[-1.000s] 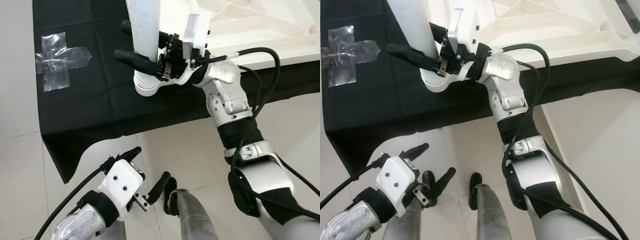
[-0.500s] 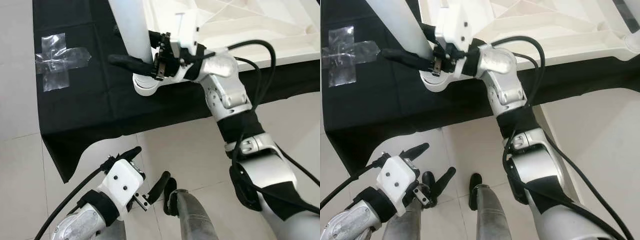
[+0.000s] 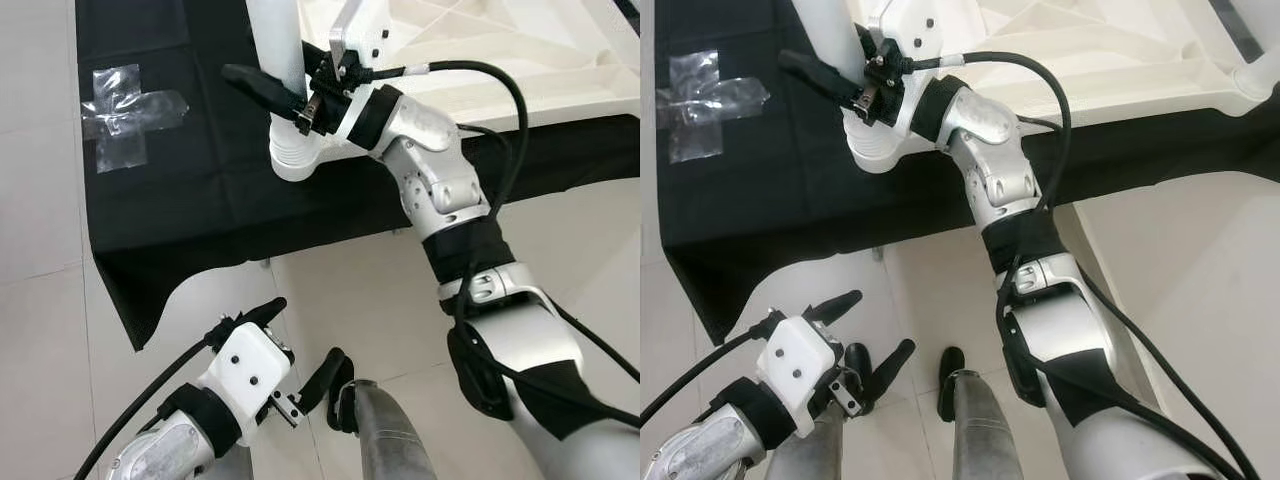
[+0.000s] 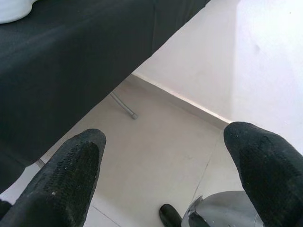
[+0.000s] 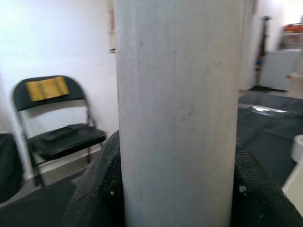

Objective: Building children table

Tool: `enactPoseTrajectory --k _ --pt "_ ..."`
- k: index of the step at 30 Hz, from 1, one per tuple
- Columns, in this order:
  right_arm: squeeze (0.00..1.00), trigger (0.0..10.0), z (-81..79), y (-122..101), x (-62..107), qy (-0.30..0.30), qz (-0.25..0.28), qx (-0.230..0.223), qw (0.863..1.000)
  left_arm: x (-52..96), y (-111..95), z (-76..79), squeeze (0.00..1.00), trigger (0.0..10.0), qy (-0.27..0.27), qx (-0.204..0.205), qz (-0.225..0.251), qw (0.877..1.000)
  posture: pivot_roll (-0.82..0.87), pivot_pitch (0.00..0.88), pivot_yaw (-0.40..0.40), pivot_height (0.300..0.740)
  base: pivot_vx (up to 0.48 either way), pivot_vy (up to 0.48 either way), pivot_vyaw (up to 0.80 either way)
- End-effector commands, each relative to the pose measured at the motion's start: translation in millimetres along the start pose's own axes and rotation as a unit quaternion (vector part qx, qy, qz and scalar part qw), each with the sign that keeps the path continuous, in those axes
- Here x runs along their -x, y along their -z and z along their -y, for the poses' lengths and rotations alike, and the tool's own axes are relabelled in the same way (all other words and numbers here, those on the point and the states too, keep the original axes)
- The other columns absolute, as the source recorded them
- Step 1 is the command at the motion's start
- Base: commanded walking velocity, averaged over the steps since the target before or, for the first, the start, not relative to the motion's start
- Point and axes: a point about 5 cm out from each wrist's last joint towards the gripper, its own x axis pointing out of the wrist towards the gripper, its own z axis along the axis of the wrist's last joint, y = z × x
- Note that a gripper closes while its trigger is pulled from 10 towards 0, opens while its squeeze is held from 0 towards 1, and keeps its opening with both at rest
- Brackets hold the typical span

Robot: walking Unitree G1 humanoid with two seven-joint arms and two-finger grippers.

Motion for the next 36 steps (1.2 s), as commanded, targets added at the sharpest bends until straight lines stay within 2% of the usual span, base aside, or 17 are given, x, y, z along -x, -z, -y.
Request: enactPoseTrajectory --k 1,6,8,15,21,27,29,36 --pt "0.00 10.0 -1.2 55.9 29.0 0.067 -0.090 -0.065 0.992 0.5 5.7 4.4 0.00 10.0 0.009 0.008 -0.012 1.000 0.10 0.511 -0.089 0.740 0.000 0.000 0.00" --pt "0.00 10.0 -6.6 61.5 33.3 0.127 -0.082 -0.060 0.987 -0.2 6.0 3.7 0.00 10.0 0.010 0.006 -0.011 1.000 0.10 0.508 -0.090 0.740 0.000 0.000 0.00" --pt "0.00 10.0 -13.7 64.0 35.3 0.162 -0.068 -0.060 0.983 -0.3 5.9 3.0 0.00 10.0 0.009 0.004 -0.011 1.000 0.11 0.505 -0.088 0.740 0.000 0.000 0.00" --pt "0.00 10.0 -28.2 63.7 34.5 0.188 -0.041 -0.060 0.980 -0.5 5.1 2.5 0.00 10.0 0.010 0.001 -0.010 1.000 0.11 0.503 -0.085 0.740 0.000 0.000 0.00" --pt "0.00 10.0 -32.1 60.5 30.6 0.164 -0.027 -0.067 0.984 -1.0 4.6 1.4 0.00 10.0 0.011 -0.002 -0.010 1.000 0.12 0.497 -0.078 0.740 0.000 0.000 0.00" --pt "0.00 10.0 -28.7 50.6 26.4 0.128 -0.014 -0.050 0.990 -1.7 4.6 1.2 0.00 10.0 0.011 -0.003 -0.010 1.000 0.11 0.498 -0.084 0.740 0.000 0.000 0.00" --pt "0.00 10.0 -37.8 49.1 24.2 0.082 -0.016 -0.025 0.996 -2.3 4.8 1.8 0.00 10.0 0.011 -0.003 -0.009 1.000 0.11 0.499 -0.082 0.740 0.000 0.000 0.00" --pt "0.00 10.0 -51.3 51.5 26.3 0.009 -0.022 -0.006 1.000 -0.7 5.8 2.4 0.00 10.0 0.011 -0.003 -0.012 1.000 0.12 0.504 -0.080 0.740 0.000 0.000 0.00"
